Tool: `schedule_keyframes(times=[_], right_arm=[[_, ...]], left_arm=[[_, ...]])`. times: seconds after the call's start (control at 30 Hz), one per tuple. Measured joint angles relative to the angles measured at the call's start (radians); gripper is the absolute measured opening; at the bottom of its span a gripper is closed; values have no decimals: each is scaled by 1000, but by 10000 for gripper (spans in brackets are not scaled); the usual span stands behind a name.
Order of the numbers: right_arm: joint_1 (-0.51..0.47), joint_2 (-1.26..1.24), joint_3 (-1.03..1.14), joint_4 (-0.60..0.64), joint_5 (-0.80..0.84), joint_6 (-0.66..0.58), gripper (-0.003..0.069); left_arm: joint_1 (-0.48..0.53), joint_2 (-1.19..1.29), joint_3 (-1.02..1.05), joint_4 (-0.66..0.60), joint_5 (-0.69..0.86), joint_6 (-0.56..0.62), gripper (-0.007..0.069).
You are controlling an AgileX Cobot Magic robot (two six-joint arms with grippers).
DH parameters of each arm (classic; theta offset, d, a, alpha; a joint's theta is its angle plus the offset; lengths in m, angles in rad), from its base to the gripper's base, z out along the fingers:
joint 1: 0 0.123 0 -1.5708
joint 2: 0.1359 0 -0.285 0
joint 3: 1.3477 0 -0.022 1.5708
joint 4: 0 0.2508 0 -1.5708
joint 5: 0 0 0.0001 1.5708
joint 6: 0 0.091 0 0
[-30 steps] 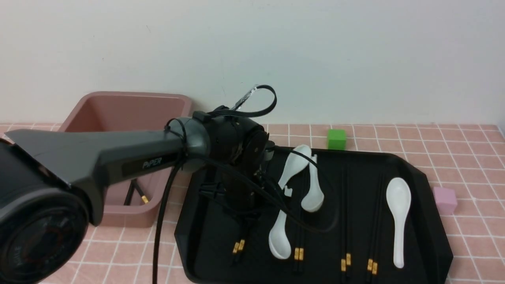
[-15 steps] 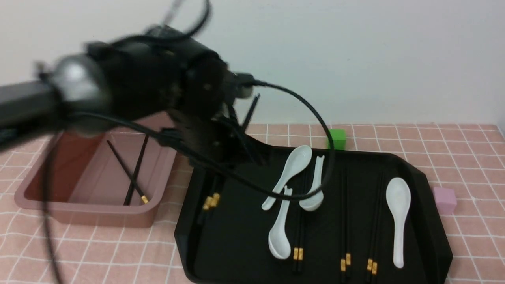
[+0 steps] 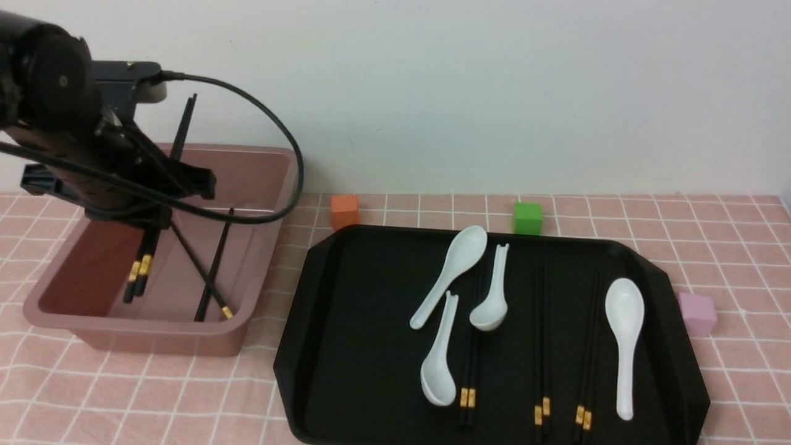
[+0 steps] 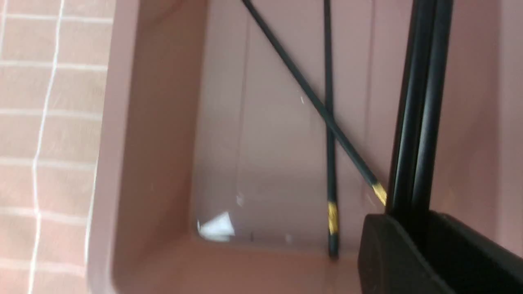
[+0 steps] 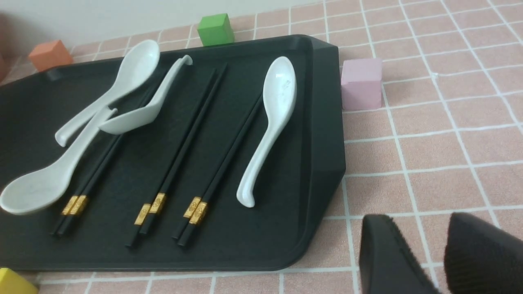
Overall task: On pink tablecloth take chopsticks from black tray and put them in box.
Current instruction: 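Place the chopsticks into the pink bin with the left gripper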
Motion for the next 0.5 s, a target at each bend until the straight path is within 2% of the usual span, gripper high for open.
schedule_keyframes(times=[0.17,0.27,0.33,0.43,0.47,0.5], right_arm=[[0,0,0,0,0,0,240],[0,0,0,0,0,0,240],[0,0,0,0,0,0,240],[0,0,0,0,0,0,240],[0,0,0,0,0,0,240],[0,0,0,0,0,0,240]], left_arm=[[17,111,-39,-1,-42,3,106],[17,146,-69,-1,-35,3,139],[17,150,-84,-3,-20,3,196],[17,135,-112,-4,8,5,344],[17,130,-112,-4,13,6,353],[17,111,-115,-4,27,6,409]])
